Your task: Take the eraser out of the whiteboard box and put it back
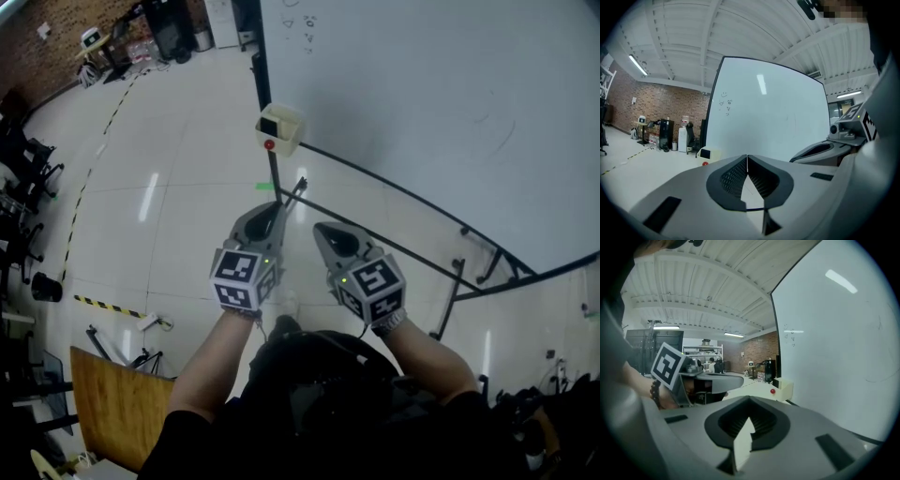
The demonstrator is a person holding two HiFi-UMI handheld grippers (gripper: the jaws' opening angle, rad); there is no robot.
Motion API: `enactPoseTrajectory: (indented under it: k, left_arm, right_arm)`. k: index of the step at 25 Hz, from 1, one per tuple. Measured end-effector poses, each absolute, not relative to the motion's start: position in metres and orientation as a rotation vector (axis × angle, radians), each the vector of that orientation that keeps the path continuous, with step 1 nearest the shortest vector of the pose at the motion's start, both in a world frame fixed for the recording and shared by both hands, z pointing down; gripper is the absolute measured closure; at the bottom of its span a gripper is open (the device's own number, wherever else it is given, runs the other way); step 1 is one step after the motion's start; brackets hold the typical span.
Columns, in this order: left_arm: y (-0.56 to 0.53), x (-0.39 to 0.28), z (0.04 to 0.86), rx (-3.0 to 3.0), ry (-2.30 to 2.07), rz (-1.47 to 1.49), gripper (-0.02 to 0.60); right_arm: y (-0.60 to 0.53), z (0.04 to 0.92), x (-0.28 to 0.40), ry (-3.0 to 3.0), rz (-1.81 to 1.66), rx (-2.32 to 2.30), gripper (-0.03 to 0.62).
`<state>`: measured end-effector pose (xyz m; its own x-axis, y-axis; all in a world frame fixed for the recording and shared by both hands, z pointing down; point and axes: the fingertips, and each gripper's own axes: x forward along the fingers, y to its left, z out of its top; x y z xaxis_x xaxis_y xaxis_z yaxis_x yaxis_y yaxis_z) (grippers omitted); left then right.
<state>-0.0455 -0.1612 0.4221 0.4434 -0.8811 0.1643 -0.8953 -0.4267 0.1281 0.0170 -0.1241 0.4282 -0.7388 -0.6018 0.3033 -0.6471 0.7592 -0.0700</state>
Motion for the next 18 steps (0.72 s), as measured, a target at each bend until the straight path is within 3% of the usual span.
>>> enactPoseTrajectory:
  k: [18]
  left_arm:
    - [-0.327,-0.101,0.45,2.488,-1.521,0.233,0.523]
  right_arm:
    - [-0.275,0.448,-0.041,-2.624,0.326,1.058,0.58]
